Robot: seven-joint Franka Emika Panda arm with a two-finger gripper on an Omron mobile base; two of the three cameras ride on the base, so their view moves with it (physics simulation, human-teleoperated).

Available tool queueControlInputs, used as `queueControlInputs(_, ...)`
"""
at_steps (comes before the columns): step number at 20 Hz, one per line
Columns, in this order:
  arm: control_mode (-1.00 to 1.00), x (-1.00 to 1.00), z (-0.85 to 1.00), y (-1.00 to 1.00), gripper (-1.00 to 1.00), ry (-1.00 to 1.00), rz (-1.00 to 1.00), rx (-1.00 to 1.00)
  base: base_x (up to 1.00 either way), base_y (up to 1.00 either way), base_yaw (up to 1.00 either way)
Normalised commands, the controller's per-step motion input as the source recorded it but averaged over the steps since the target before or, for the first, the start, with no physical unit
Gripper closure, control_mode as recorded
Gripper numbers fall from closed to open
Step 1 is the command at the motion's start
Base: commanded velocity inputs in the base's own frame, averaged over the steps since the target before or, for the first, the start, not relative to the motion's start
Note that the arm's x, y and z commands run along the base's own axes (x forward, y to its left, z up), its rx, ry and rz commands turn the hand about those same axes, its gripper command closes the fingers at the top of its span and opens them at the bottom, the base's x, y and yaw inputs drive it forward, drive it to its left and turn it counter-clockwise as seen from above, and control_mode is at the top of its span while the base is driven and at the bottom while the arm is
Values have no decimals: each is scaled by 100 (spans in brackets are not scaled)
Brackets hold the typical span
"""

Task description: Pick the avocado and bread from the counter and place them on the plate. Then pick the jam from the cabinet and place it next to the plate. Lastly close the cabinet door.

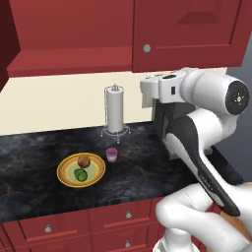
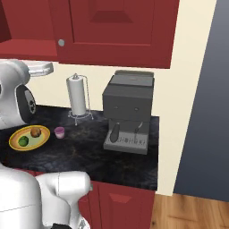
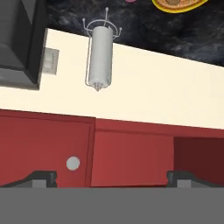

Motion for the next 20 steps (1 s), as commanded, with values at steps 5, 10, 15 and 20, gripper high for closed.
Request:
queueControlInputs(5, -100, -49, 13, 3, -100, -1, 21, -8, 0, 0, 0)
queueControlInputs(10, -100, -46, 23, 10, -100, 1, 15, -10, 0, 0, 0)
queueControlInputs(15, -100, -48, 22, 18, -100, 5, 3, -15, 0, 0, 0)
queueControlInputs(20, -100, -37, 21, 8, -100, 3, 0, -17, 0, 0, 0)
